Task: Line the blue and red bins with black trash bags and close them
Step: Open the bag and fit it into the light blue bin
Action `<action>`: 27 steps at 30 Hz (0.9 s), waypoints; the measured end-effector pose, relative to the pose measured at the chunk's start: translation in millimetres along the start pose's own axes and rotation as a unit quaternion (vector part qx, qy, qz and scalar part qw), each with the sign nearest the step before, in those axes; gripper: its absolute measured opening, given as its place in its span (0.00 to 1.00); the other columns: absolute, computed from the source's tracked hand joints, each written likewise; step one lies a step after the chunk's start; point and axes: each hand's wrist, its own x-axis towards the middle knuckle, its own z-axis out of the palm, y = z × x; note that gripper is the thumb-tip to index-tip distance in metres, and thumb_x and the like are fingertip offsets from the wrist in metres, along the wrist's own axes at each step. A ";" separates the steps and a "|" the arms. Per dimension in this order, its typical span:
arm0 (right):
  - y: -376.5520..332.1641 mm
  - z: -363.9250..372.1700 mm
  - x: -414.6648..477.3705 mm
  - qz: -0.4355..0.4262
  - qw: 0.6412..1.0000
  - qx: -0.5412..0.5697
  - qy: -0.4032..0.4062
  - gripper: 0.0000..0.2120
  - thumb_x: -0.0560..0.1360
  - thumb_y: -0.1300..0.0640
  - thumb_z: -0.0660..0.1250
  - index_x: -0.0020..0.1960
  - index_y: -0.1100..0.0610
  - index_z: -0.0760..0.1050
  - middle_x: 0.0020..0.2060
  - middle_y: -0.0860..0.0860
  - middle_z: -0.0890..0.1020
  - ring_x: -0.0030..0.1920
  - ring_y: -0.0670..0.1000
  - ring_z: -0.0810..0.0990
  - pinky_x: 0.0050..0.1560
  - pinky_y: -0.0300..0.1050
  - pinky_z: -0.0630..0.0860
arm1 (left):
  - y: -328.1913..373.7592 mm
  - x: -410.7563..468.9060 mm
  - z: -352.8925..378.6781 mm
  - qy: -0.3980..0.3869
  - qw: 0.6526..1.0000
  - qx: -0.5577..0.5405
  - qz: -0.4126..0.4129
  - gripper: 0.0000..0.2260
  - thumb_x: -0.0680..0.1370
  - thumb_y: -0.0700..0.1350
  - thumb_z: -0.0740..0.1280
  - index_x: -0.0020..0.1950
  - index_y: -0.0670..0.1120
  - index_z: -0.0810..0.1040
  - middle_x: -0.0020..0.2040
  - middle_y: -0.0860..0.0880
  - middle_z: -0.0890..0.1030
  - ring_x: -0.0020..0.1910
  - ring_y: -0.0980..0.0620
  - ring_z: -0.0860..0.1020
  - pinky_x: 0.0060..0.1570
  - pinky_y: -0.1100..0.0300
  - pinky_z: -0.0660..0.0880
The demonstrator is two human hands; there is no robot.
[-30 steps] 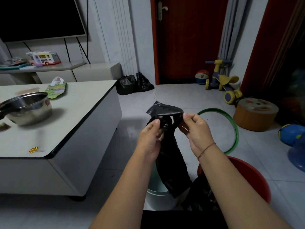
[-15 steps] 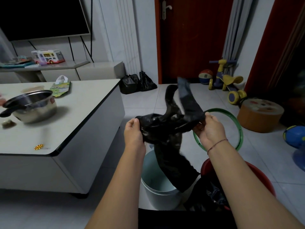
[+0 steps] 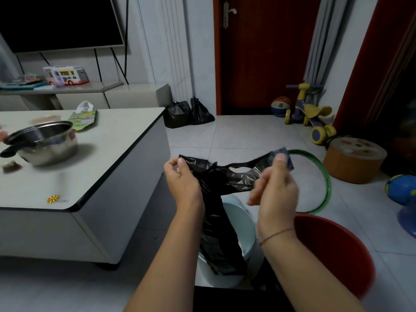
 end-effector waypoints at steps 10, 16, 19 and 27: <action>22.3 11.9 32.1 0.311 0.939 -0.031 -0.144 0.30 0.68 0.31 0.63 0.46 0.59 0.77 0.41 0.54 0.81 0.42 0.52 0.80 0.39 0.46 0.79 | 7.7 -29.8 10.3 -0.071 0.996 -0.026 -0.055 0.08 0.81 0.51 0.58 0.44 0.53 0.71 0.41 0.54 0.75 0.38 0.59 0.73 0.35 0.67 0.69; 29.1 10.3 45.3 0.386 0.909 -0.017 -0.155 0.21 0.67 0.36 0.69 0.38 0.55 0.75 0.30 0.49 0.79 0.33 0.48 0.77 0.30 0.39 0.71 | 4.5 -41.9 14.0 -0.150 0.988 -0.010 -0.025 0.12 0.81 0.52 0.57 0.43 0.46 0.71 0.35 0.53 0.73 0.29 0.64 0.72 0.30 0.70 0.72; 33.0 9.9 49.4 0.388 0.909 -0.005 -0.154 0.13 0.70 0.45 0.71 0.35 0.54 0.76 0.23 0.47 0.80 0.27 0.46 0.80 0.29 0.38 0.72 | 5.6 -45.6 16.3 -0.175 0.984 -0.004 -0.017 0.13 0.81 0.52 0.57 0.41 0.47 0.70 0.31 0.56 0.74 0.30 0.62 0.72 0.30 0.70 0.72; 30.4 8.0 64.0 0.223 0.960 0.144 -0.091 0.04 0.75 0.56 0.67 0.45 0.56 0.77 0.38 0.51 0.83 0.32 0.45 0.84 0.29 0.37 0.77 | 1.0 -39.4 10.9 -0.079 0.996 0.012 -0.026 0.18 0.78 0.57 0.61 0.36 0.47 0.66 0.30 0.53 0.68 0.28 0.60 0.68 0.30 0.66 0.68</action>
